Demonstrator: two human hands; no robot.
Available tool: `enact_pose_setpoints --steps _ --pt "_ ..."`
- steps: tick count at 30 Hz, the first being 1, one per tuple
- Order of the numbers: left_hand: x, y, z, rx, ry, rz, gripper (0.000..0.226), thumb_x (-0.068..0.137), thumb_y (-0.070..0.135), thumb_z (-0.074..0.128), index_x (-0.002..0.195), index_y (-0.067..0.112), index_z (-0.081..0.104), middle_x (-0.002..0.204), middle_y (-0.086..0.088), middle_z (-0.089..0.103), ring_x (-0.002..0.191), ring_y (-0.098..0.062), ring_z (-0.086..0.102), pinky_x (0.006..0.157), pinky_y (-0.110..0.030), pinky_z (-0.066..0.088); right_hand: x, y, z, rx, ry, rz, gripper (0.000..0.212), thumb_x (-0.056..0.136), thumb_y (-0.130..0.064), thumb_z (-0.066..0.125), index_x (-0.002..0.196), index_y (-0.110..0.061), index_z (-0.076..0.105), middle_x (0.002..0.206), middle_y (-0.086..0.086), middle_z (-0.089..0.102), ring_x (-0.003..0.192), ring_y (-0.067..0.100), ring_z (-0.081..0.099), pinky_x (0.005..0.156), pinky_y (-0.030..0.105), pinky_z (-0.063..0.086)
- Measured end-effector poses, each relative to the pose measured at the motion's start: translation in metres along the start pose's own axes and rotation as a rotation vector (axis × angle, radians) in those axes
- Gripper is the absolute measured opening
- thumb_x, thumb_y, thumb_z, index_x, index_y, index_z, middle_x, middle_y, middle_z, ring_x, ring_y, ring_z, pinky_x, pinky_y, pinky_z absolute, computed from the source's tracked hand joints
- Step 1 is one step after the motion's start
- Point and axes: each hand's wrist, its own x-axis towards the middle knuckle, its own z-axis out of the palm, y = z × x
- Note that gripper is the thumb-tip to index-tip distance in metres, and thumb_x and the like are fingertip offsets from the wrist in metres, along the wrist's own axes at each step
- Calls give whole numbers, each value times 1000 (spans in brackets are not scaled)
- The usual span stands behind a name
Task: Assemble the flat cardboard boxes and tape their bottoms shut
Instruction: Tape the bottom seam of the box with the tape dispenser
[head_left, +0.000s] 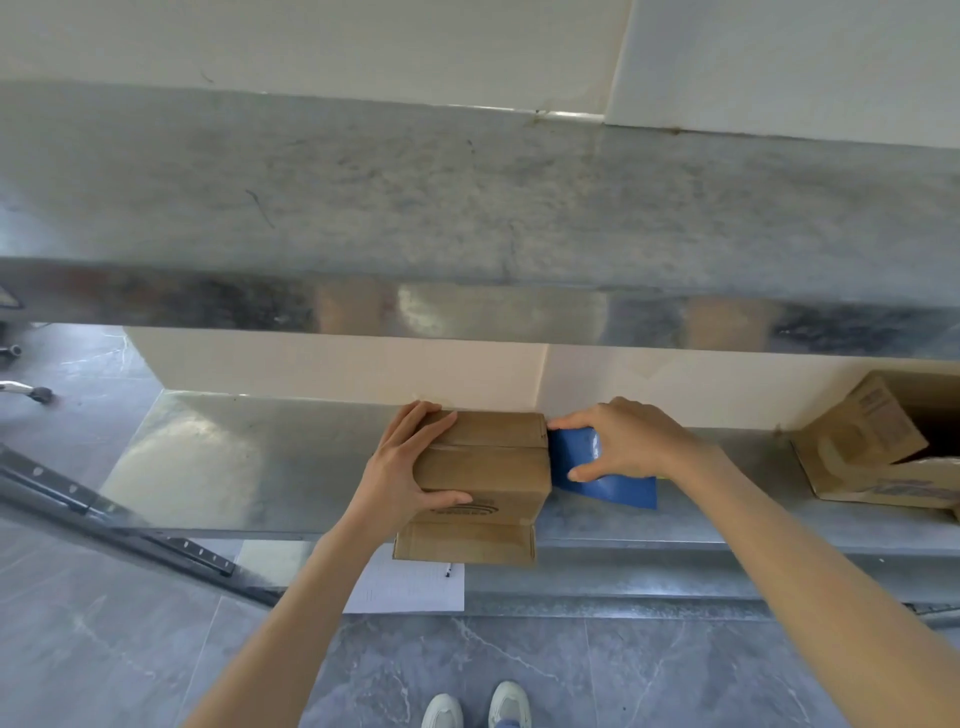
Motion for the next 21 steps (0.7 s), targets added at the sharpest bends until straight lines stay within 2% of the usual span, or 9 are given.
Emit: enact_pose_setpoints --steps 2,4,7,11,14,18,20,21 --pt "0 0 -1 -3 10 -3 92 63 54 84 144 29 48 153 10 36 148 -10 20 116 -36 28 -2 6 11 -36 66 17 89 75 -55 77 148 -53 27 74 -4 60 66 10 55 58 27 44" --pt "1 1 0 -18 23 4 93 62 54 83 143 28 49 152 9 38 148 -11 21 117 -35 26 -3 11 25 -46 135 82 99 76 -59 75 153 -47 13 74 -5 57 64 14 51 55 28 37" --pt "-1 1 0 -55 38 7 92 61 53 83 142 25 51 151 12 38 149 -7 17 116 -29 21 -5 26 52 43 259 198 90 80 -60 71 150 -33 23 88 0 64 76 24 58 62 34 45" --pt "1 1 0 -95 38 -14 92 59 49 87 142 26 51 151 13 38 150 -4 13 118 -32 20 -13 51 78 98 398 289 80 80 -58 71 146 -32 34 94 3 66 78 28 63 57 31 41" --pt "1 0 0 -107 43 -18 92 59 47 88 141 26 52 152 14 38 150 -4 13 118 -36 21 -18 64 89 108 425 363 81 80 -58 71 147 -33 33 90 5 68 69 25 63 54 30 46" --pt "1 1 1 -118 46 -18 92 59 49 87 141 28 52 152 16 37 150 -4 13 117 -35 22 -20 68 99 89 410 396 82 82 -59 69 146 -39 24 95 3 68 62 19 55 46 24 38" --pt "1 1 1 -119 46 -25 92 59 48 88 141 28 52 152 16 37 150 -3 12 117 -34 22 -20 68 99 98 420 372 80 82 -59 69 146 -36 26 105 3 68 72 22 61 50 26 43" --pt "0 1 0 -119 44 -28 92 59 48 88 141 28 52 152 16 37 150 -3 12 117 -34 22 -21 68 99 106 443 354 78 83 -58 69 146 -34 29 112 3 66 85 24 64 56 29 47"
